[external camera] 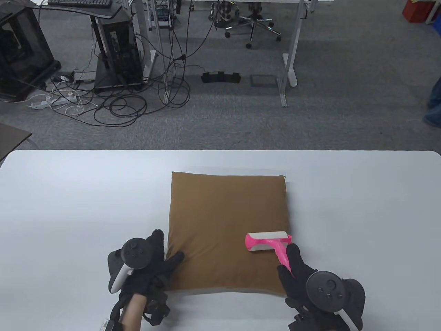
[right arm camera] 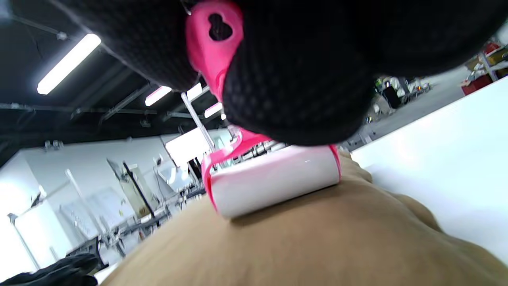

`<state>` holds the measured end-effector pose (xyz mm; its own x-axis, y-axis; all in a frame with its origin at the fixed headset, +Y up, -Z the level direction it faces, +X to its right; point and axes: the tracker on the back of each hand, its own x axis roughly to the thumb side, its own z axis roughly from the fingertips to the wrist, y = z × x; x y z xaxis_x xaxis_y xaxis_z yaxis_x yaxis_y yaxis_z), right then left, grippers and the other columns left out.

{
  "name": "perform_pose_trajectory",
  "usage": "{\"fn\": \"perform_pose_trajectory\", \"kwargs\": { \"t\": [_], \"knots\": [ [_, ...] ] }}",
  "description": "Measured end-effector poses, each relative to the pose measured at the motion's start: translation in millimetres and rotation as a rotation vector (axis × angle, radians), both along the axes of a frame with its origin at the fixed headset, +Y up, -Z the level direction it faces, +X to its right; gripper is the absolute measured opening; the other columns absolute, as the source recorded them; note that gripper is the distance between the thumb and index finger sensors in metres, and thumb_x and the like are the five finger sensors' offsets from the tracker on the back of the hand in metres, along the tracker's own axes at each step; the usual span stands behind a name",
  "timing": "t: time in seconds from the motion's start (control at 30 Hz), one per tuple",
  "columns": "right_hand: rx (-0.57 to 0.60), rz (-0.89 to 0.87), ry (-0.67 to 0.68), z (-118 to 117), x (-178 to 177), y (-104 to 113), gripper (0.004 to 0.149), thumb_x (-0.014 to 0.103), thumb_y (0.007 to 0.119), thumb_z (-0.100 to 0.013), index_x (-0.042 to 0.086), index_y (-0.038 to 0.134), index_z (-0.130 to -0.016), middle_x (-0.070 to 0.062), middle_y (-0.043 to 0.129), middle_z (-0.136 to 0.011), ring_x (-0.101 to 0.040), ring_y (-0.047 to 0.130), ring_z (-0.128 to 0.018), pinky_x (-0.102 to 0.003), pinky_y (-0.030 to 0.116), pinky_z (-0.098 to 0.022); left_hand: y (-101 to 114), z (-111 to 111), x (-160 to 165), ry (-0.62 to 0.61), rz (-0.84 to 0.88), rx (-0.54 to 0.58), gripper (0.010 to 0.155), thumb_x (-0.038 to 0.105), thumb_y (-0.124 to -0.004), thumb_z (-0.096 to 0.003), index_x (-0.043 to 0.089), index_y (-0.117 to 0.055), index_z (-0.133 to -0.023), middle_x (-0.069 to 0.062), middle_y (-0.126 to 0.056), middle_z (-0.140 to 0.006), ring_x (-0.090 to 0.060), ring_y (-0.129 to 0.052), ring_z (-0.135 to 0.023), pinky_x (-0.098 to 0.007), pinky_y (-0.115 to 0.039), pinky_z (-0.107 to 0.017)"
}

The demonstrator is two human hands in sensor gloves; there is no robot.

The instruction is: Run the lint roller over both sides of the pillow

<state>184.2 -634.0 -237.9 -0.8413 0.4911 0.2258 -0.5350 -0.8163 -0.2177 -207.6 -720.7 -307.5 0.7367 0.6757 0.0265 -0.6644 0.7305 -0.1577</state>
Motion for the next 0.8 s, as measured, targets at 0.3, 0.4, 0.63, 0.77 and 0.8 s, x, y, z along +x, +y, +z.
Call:
{"fn": "perform_pose_trajectory", "kwargs": {
  "t": [0.3,0.4,0.63,0.77,0.8],
  "knots": [
    [0.267,0.125,0.108,-10,-79,4,0.058,0.037,0.073,-0.058,0.005,0.060,-0.105,-0.012,0.098,-0.082,-0.026,0.105,-0.048,-0.050,0.086,-0.037,35,28,47,-0.183,0.117,0.265,0.071,0.057,-0.066,-0.0509,0.008,-0.062,-0.103,-0.017,-0.080,-0.093,-0.038,-0.088,-0.074,-0.060,-0.069,-0.056],
    [0.336,0.168,0.183,-7,-105,2,0.059,0.037,0.073,-0.057,0.009,0.060,-0.106,-0.009,0.095,-0.088,-0.026,0.105,-0.051,-0.050,0.086,-0.039,33,30,56,-0.246,0.256,0.229,0.069,0.059,-0.062,-0.0508,0.007,-0.076,-0.095,-0.013,-0.097,-0.075,-0.030,-0.103,-0.049,-0.055,-0.081,-0.042],
    [0.468,0.295,0.260,1,-133,-19,0.071,0.043,0.074,-0.055,0.009,0.044,-0.110,0.001,0.089,-0.095,-0.023,0.103,-0.058,-0.048,0.086,-0.043,9,24,62,-0.254,0.603,0.014,0.069,0.053,-0.059,-0.0543,-0.003,-0.074,-0.091,-0.017,-0.098,-0.072,-0.031,-0.104,-0.046,-0.055,-0.082,-0.040],
    [0.525,0.391,0.258,6,-138,-28,0.072,0.043,0.076,-0.055,0.008,0.044,-0.109,0.000,0.086,-0.098,-0.021,0.103,-0.059,-0.047,0.086,-0.043,2,26,68,-0.173,0.659,-0.014,0.069,0.055,-0.066,-0.0524,-0.003,-0.077,-0.087,-0.015,-0.100,-0.068,-0.031,-0.106,-0.043,-0.054,-0.083,-0.038],
    [0.541,0.414,0.256,8,-141,-32,0.072,0.042,0.075,-0.055,0.007,0.043,-0.109,-0.001,0.086,-0.098,-0.021,0.103,-0.059,-0.047,0.086,-0.043,2,27,67,-0.153,0.659,-0.025,0.069,0.056,-0.067,-0.0518,-0.003,-0.078,-0.085,-0.015,-0.101,-0.066,-0.030,-0.106,-0.040,-0.054,-0.083,-0.036]
  ]
}}
